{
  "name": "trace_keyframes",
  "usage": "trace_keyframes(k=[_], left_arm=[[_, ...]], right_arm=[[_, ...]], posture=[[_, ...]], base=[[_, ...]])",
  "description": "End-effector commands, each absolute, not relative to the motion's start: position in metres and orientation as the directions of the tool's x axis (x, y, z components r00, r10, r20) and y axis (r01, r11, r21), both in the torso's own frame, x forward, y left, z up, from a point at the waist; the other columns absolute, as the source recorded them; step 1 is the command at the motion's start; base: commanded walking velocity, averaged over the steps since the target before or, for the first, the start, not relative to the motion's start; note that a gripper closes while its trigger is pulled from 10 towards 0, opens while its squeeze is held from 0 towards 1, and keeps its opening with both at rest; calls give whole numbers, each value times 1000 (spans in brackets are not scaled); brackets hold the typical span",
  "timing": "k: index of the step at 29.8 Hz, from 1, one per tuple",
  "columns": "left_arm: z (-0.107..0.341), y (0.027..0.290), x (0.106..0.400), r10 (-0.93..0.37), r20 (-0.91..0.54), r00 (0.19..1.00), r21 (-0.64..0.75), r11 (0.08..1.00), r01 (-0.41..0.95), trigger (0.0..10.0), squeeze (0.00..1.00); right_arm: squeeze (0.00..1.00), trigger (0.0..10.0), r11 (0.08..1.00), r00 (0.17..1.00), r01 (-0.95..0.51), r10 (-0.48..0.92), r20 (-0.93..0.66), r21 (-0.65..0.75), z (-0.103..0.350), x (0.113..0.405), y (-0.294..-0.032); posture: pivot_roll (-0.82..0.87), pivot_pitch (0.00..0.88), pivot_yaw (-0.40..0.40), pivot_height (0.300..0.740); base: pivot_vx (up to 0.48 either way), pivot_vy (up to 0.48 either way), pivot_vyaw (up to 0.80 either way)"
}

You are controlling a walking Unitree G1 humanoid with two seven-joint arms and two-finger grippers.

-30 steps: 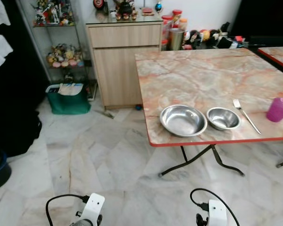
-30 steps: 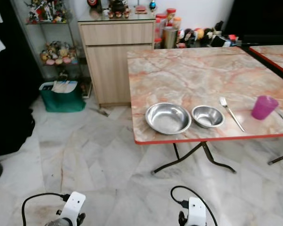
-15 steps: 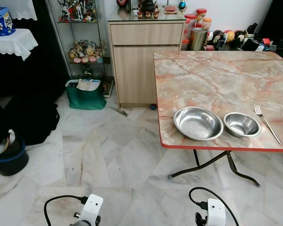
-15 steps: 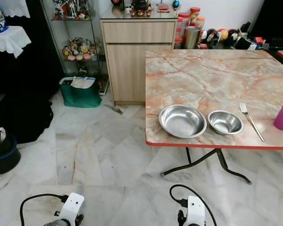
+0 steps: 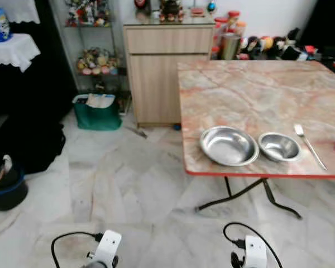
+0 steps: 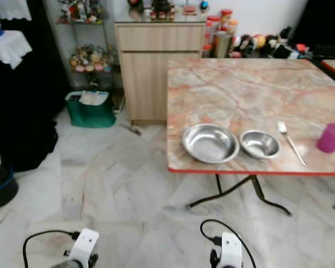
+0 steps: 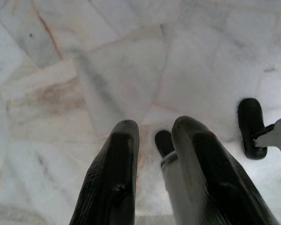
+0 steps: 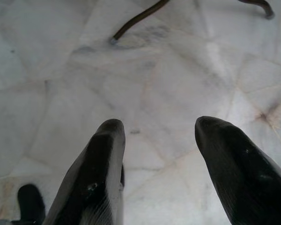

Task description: Setting the table

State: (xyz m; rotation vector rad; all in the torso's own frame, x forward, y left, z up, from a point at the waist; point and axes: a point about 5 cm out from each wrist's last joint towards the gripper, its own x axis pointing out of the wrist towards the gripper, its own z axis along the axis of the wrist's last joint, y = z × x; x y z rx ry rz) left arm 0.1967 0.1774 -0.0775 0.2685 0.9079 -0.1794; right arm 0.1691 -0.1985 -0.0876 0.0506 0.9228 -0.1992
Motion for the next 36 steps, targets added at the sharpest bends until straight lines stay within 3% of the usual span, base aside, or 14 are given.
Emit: trace_keyframes(k=[1,14,16,17,18,19,21,25,30,36], left_arm=[[-79,174,194,-45,-804,593,145,952,268,10000,0],[-78,175,196,-44,-802,596,146,953,267,10000,0],[-78,175,198,-39,-801,598,118,968,221,10000,0],[-77,177,200,-22,-803,596,16,998,58,10000,0],[-77,177,200,-22,-803,596,16,998,58,10000,0],[-77,179,201,-10,-804,595,-47,998,-47,10000,0],[-76,182,202,6,-804,595,-92,987,-133,10000,0],[-76,186,200,9,-807,591,-50,995,-82,10000,0],[-77,194,196,49,-806,590,-63,984,-167,10000,0],[-75,196,198,52,-789,613,-26,993,-117,10000,0]], right_arm=[[0,10000,978,591,204,-159,-790,-44,-86,171,-202],[0,10000,977,592,209,-156,-791,-37,-86,172,-201],[0,10000,976,594,215,-160,-788,-35,-85,173,-201],[0,10000,973,597,231,-166,-785,-30,-85,174,-202],[0,10000,973,597,231,-166,-785,-30,-85,174,-202],[0,10000,969,597,246,-171,-784,-24,-85,174,-202],[0,10000,960,594,279,-181,-784,-10,-84,174,-204],[0,10000,961,590,278,-182,-787,-13,-86,171,-205],[0,10000,963,575,269,-173,-800,-15,-89,163,-203],[0,10000,967,571,253,-165,-804,-19,-90,161,-202]], posture=[[13,0,-30,736],[14,0,-27,736],[11,0,-28,736],[11,0,-28,736],[11,0,-28,736],[3,0,-22,736],[3,0,-22,736],[5,0,-20,736],[4,0,-15,736],[0,0,-9,736]], base=[[0,-337,0],[0,-360,0],[0,0,0],[0,0,0],[0,0,0],[0,0,0],[0,0,0],[0,0,0],[0,0,0],[0,0,0]])
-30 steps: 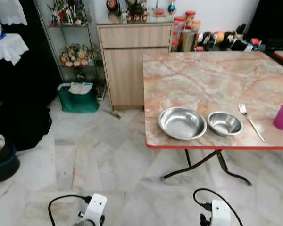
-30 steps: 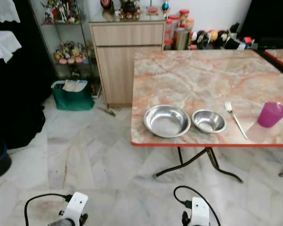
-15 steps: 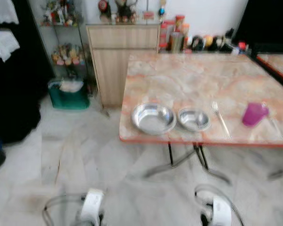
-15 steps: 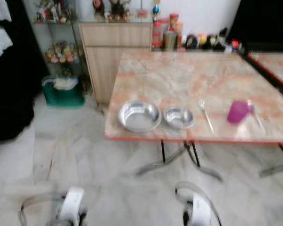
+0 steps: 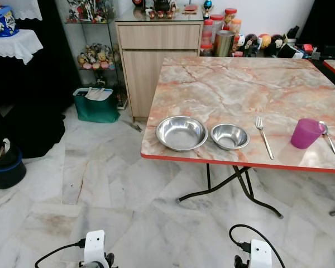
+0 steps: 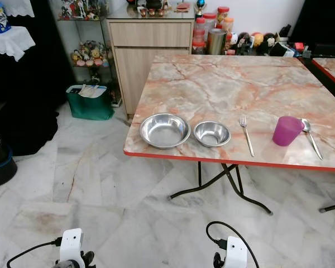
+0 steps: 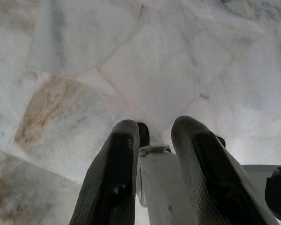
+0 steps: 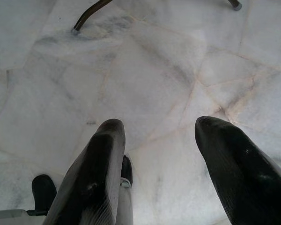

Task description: Setting the table

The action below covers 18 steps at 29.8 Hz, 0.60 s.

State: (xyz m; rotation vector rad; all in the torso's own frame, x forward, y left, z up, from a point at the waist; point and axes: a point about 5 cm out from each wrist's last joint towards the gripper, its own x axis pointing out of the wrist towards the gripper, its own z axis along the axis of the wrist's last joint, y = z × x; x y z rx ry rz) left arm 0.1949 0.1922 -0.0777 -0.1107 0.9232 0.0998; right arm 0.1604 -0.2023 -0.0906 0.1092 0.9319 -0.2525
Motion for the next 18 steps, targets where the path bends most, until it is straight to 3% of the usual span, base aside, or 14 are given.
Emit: trace_keyframes(k=[1,5,6,9,18], left_arm=[[-73,197,202,60,-773,631,-20,993,-119,10000,0],[-67,198,211,68,-737,673,-17,993,-120,10000,0],[-53,204,229,107,-659,744,-26,986,-165,10000,0],[-31,217,251,194,-537,821,-38,966,-254,10000,0],[31,234,306,244,-255,936,-126,951,-282,10000,0]], right_arm=[[0,10000,967,574,252,-165,-802,-19,-90,163,-202],[0,10000,971,581,240,-161,-798,-21,-89,165,-202],[0,10000,970,587,242,-161,-793,-17,-88,168,-201],[0,10000,967,585,253,-165,-794,-15,-88,168,-200],[0,10000,969,572,246,-166,-803,-26,-90,162,-202]], posture=[[-6,0,-6,736],[-5,0,-5,736],[0,0,-12,736],[13,0,-18,736],[28,0,-29,736]], base=[[0,0,0],[0,0,0],[0,0,0],[0,0,0],[0,0,0]])
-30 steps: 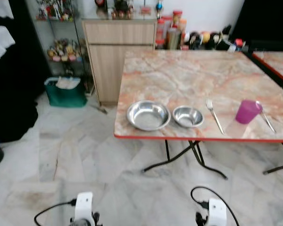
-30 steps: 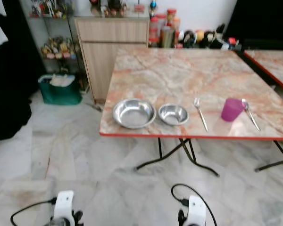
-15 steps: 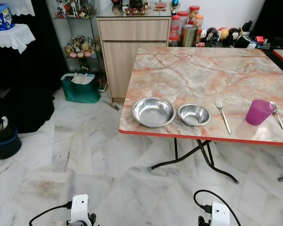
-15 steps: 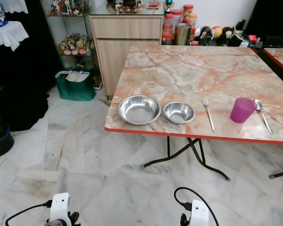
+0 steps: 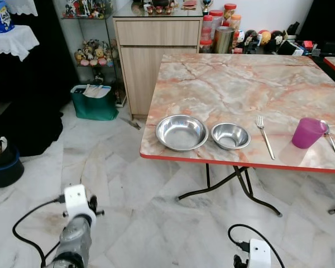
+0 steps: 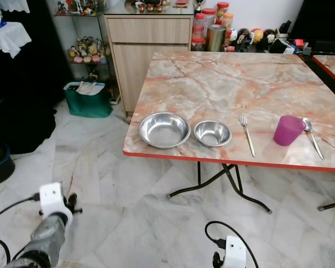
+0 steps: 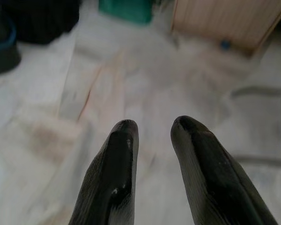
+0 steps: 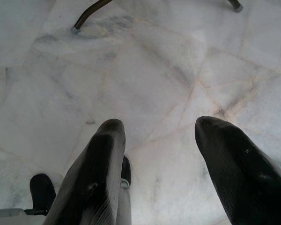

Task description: Setting the table

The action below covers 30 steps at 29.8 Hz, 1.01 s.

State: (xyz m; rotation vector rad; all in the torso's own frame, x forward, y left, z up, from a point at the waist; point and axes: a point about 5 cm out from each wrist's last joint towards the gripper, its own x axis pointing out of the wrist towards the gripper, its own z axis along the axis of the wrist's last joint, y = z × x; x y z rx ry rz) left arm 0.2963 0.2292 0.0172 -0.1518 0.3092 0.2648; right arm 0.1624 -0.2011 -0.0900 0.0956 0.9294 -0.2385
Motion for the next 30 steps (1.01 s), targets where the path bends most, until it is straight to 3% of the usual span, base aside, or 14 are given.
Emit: trace_keyframes(k=[1,6,11,16,17,24,28,29,30], left_arm=[[48,232,319,224,-191,956,-163,953,-256,10000,0],[82,217,345,145,-67,987,-252,955,-157,10000,0],[109,184,364,20,51,998,-291,957,-4,10000,0],[117,168,367,-30,103,994,-284,957,58,10000,0],[121,155,367,-73,137,988,-257,961,106,10000,0],[123,142,369,-120,143,982,-317,935,161,10000,0],[127,138,370,-150,157,976,-269,944,189,10000,0],[126,136,370,-168,150,974,-223,955,198,10000,1000],[126,136,369,-171,147,974,-209,957,200,10000,1000]], right_arm=[[0,10000,967,572,252,-171,-803,-26,-90,162,-203],[0,10000,963,577,268,-180,-797,-23,-88,165,-204],[0,10000,956,591,293,-192,-784,-13,-86,168,-205],[0,10000,957,590,291,-193,-784,-16,-86,169,-205],[0,10000,955,581,295,-198,-789,-22,-88,164,-206],[0,10000,957,567,290,-198,-800,-32,-90,159,-207],[0,10000,957,569,289,-198,-799,-31,-90,160,-207],[0,10000,958,572,286,-195,-796,-29,-89,162,-206],[0,10000,958,574,285,-195,-796,-29,-89,163,-205]], posture=[[28,0,-29,736],[18,0,-23,736],[10,0,-15,736],[3,0,-14,736],[1,0,-16,736],[1,0,-15,736],[2,0,-14,736],[3,0,-13,736],[3,0,-12,736]], base=[[0,0,0],[0,0,0],[0,0,0],[0,0,0],[0,0,0],[141,0,0],[0,0,0],[0,0,0],[0,0,0]])
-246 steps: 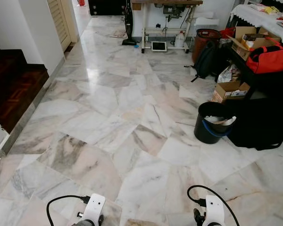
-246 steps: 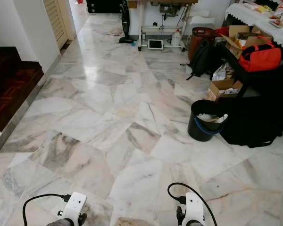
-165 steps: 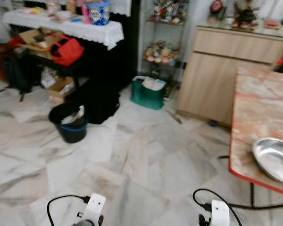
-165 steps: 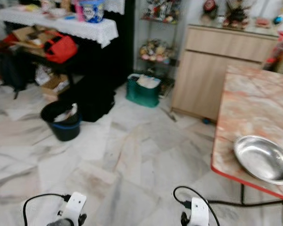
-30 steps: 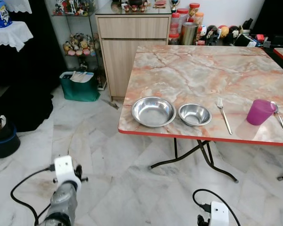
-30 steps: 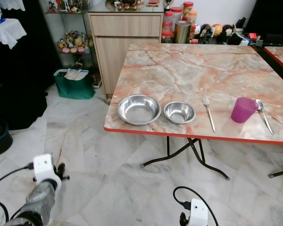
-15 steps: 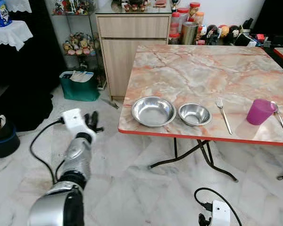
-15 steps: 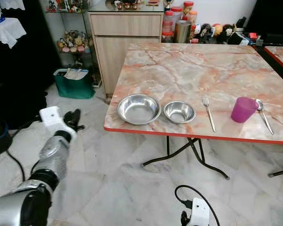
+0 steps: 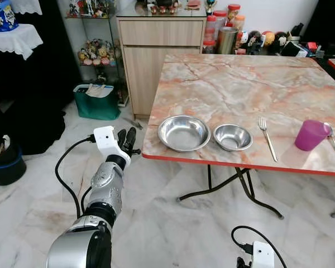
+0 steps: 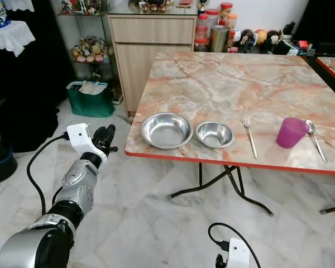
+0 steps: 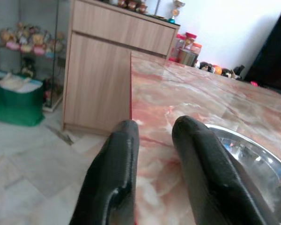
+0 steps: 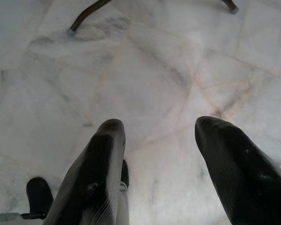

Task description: Setting the table

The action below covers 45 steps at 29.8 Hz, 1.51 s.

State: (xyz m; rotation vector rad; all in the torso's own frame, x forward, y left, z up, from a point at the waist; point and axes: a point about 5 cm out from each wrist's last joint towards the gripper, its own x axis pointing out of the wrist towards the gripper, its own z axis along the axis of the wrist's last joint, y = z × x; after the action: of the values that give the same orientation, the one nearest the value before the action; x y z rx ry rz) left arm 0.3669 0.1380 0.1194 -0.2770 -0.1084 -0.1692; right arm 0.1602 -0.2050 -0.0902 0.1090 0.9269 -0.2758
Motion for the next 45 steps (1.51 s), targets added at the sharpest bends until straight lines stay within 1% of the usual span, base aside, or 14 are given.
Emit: trace_keyframes(k=[1,10,14,15,21,24,27,45], left_arm=[[126,135,369,-180,146,973,-204,957,208,10000,1000],[130,127,369,-243,170,955,-146,952,268,10000,1000],[129,126,368,-239,163,957,-148,953,263,10000,1000],[128,125,369,-236,157,959,-160,952,260,10000,0],[130,126,369,-227,161,961,-176,951,254,10000,0],[131,127,370,-228,167,959,-150,956,253,10000,0],[132,127,370,-222,171,960,-170,953,251,10000,0],[135,128,371,-223,184,957,-173,952,254,10000,0]], right_arm=[[0,10000,959,576,282,-193,-794,-28,-89,164,-205],[0,10000,965,584,259,-180,-792,-28,-87,168,-202],[0,10000,965,580,260,-181,-794,-30,-88,166,-202],[0,10000,964,580,265,-184,-794,-30,-88,165,-203],[0,10000,962,581,272,-189,-792,-30,-88,165,-203],[0,10000,963,577,267,-187,-795,-33,-89,165,-203],[0,10000,963,572,268,-183,-799,-28,-89,165,-202],[0,10000,964,570,263,-184,-801,-35,-89,165,-201]], posture=[[2,0,-11,736],[6,0,-15,736],[3,0,-15,736],[3,0,-15,736],[0,0,-13,736],[2,0,-13,736],[2,0,-13,736],[3,0,-10,736]], base=[[0,0,0],[0,0,0],[0,0,0],[0,0,0],[50,0,0],[379,0,0],[414,0,0],[417,0,0]])
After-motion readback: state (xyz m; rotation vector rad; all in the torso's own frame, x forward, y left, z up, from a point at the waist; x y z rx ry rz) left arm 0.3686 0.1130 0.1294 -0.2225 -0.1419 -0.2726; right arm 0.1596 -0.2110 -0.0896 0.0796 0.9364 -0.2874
